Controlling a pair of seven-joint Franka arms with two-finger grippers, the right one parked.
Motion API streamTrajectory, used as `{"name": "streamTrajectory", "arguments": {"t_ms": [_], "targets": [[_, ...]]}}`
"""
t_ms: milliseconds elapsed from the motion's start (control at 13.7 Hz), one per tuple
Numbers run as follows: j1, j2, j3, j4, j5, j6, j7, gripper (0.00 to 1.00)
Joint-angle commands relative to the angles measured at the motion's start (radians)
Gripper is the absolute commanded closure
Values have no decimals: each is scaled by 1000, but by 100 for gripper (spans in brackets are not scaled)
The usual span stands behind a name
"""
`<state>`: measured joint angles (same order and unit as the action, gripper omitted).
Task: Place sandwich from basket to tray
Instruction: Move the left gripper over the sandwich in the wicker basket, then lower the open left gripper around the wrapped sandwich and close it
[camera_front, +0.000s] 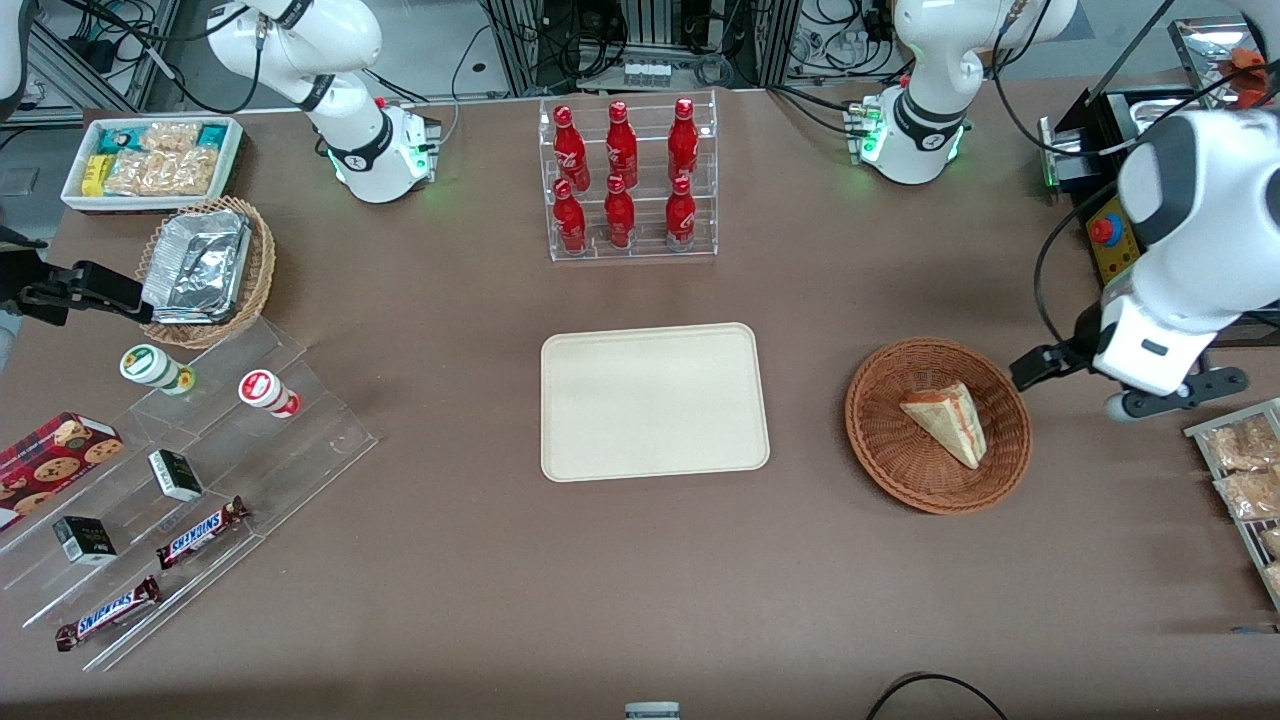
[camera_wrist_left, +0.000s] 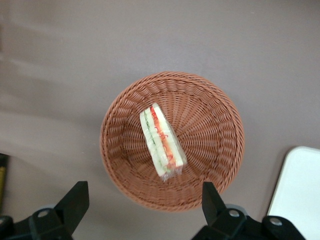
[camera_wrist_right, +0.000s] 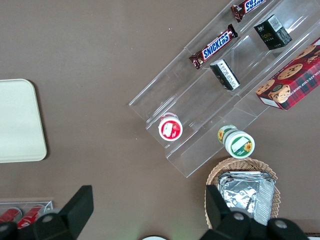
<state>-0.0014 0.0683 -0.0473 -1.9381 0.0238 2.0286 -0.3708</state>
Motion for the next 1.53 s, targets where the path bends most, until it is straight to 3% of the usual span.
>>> {"name": "streamTrajectory", "arguments": {"t_ms": [0, 291, 656, 1457], "targets": [[6, -44, -3, -142, -10, 147, -231, 0], [5, -55, -9, -312, -8, 383, -417, 0], [3, -15, -14, -398, -11, 542, -447, 0], [1, 70, -54, -426, -11, 647, -502, 0]]}}
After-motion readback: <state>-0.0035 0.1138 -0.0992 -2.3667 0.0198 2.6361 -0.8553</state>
